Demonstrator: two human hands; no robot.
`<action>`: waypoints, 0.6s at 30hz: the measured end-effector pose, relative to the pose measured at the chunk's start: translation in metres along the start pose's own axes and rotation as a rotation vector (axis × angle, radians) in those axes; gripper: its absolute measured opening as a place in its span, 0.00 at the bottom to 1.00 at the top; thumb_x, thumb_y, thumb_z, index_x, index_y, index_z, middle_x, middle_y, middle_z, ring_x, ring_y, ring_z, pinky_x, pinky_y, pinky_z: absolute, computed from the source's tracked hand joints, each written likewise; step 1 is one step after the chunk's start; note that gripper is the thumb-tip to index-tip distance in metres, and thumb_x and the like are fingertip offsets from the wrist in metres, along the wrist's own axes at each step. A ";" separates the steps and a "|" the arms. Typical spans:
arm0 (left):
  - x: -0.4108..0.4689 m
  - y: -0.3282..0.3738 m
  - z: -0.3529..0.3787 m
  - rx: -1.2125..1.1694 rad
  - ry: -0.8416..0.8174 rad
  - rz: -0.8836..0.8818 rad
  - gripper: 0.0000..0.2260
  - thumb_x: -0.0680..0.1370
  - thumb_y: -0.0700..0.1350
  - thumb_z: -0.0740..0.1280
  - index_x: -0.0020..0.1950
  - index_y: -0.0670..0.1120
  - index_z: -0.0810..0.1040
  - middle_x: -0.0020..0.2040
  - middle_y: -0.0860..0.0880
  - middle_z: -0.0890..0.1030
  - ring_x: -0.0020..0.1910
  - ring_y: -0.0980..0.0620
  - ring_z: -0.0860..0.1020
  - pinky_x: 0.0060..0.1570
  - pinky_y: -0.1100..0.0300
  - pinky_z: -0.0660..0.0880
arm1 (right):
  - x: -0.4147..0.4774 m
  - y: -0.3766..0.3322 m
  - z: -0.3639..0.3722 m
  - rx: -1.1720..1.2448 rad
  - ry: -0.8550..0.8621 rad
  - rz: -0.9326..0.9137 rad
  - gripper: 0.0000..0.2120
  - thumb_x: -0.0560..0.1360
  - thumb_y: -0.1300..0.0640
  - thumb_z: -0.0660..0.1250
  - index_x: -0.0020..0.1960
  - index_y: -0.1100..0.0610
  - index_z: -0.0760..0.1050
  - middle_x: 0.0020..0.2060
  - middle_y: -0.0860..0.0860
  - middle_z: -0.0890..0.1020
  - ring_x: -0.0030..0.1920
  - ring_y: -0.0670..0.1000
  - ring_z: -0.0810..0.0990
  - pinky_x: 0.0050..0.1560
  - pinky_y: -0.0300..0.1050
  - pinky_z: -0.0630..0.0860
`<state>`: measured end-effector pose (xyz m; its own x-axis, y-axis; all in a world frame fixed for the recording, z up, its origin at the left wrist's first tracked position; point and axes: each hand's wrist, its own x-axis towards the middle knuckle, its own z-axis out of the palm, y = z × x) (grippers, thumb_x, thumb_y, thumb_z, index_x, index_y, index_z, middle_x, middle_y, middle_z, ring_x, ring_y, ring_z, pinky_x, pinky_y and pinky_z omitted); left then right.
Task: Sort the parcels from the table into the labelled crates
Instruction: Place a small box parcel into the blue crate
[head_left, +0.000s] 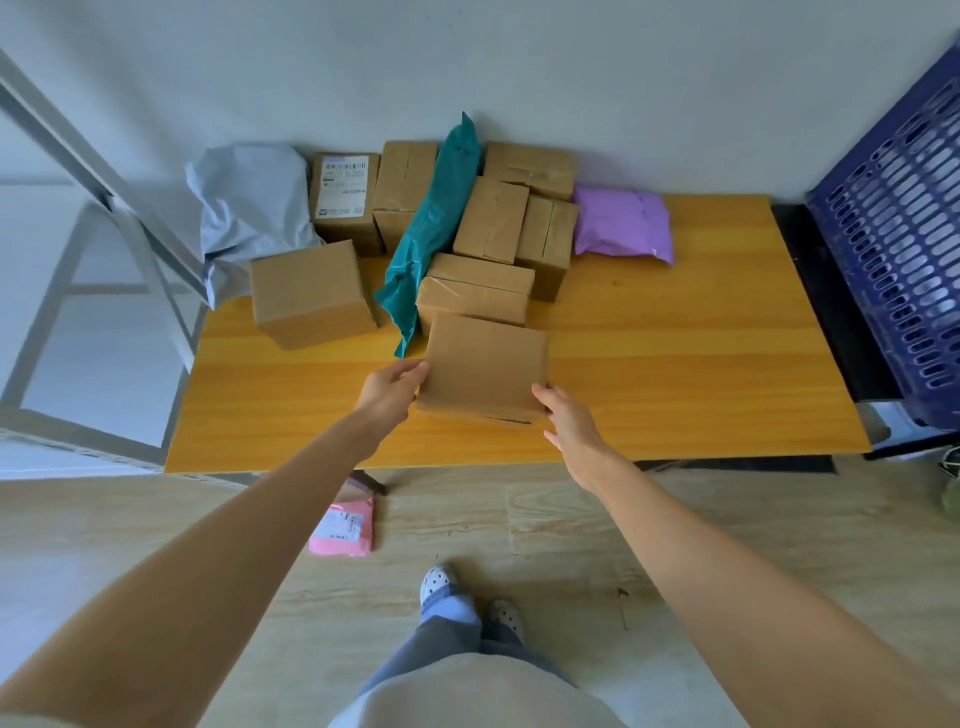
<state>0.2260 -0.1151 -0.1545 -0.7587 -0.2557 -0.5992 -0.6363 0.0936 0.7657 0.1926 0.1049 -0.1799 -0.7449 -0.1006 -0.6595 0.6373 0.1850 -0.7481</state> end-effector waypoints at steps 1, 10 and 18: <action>-0.007 0.004 0.003 -0.007 0.002 0.011 0.16 0.81 0.55 0.59 0.66 0.51 0.72 0.63 0.49 0.74 0.61 0.48 0.73 0.63 0.50 0.71 | -0.005 -0.001 -0.005 0.010 -0.006 -0.018 0.25 0.81 0.46 0.60 0.75 0.53 0.62 0.72 0.49 0.67 0.70 0.52 0.66 0.68 0.50 0.64; -0.045 0.054 0.030 -0.123 0.043 0.136 0.19 0.81 0.60 0.56 0.67 0.52 0.69 0.64 0.52 0.72 0.60 0.46 0.72 0.61 0.45 0.71 | -0.035 -0.034 -0.046 0.191 -0.028 -0.113 0.20 0.80 0.46 0.60 0.70 0.50 0.67 0.69 0.47 0.69 0.66 0.47 0.67 0.67 0.51 0.66; -0.069 0.099 0.029 -0.122 0.085 0.237 0.16 0.80 0.61 0.57 0.63 0.54 0.73 0.57 0.53 0.75 0.55 0.48 0.76 0.51 0.52 0.78 | -0.061 -0.078 -0.061 0.296 -0.029 -0.242 0.22 0.82 0.45 0.55 0.72 0.54 0.67 0.70 0.49 0.72 0.70 0.49 0.69 0.68 0.51 0.64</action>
<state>0.2111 -0.0601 -0.0438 -0.8665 -0.3212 -0.3820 -0.4170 0.0452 0.9078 0.1761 0.1567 -0.0766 -0.8775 -0.1352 -0.4602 0.4766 -0.1378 -0.8683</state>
